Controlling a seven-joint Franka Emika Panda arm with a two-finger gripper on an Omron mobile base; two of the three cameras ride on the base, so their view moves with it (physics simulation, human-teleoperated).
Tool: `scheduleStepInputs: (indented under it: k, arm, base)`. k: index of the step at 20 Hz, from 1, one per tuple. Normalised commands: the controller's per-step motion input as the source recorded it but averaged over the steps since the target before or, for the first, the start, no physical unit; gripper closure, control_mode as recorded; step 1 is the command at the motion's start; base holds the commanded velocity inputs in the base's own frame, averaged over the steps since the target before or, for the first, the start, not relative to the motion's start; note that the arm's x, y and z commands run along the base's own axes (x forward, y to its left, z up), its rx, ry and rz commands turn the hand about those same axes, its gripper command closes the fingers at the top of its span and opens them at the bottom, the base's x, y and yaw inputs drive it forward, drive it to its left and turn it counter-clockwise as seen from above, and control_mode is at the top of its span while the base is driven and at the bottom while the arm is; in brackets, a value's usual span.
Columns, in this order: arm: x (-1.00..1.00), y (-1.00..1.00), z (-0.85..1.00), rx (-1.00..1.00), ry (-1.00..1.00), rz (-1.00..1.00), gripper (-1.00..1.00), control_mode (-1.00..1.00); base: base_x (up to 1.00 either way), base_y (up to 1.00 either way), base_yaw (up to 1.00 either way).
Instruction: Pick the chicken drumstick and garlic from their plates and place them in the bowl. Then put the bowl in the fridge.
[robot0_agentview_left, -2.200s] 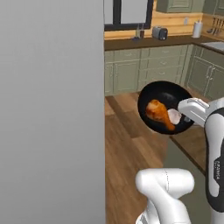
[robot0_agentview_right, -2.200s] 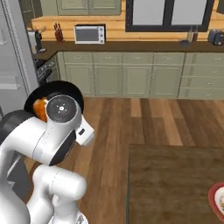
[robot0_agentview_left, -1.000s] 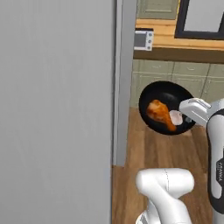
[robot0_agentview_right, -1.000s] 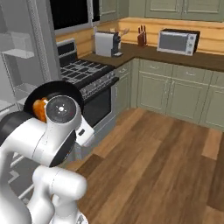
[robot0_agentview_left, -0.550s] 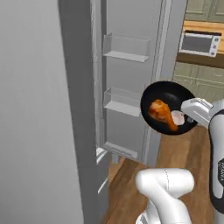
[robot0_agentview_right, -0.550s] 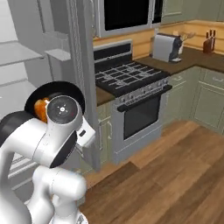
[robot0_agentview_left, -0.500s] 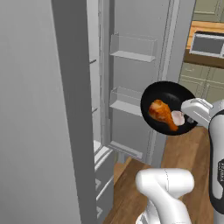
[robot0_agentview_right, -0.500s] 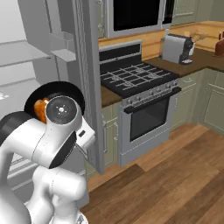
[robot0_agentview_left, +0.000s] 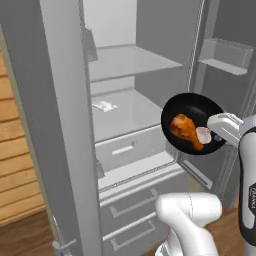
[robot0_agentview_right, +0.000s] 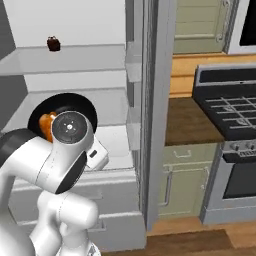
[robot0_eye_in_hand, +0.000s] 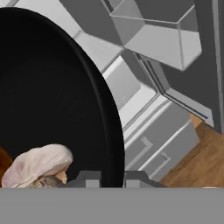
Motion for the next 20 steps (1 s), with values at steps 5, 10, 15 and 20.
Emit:
scheduleStepInputs:
  k: [5,10,15,20]
  arm:
    - [0.0,0.0,0.0,0.0,0.0,0.0,1.0,1.0]
    - [0.0,0.0,0.0,0.0,0.0,0.0,1.0,1.0]
    - [0.0,0.0,0.0,0.0,0.0,0.0,1.0,1.0]
    - [0.19,0.03,0.0,0.0,0.03,0.0,1.0,-1.0]
  base:
    - [0.48,0.01,0.44]
    - [0.84,0.09,0.01]
    - [0.17,-0.22,0.41]
    - [0.09,-0.06,0.2]
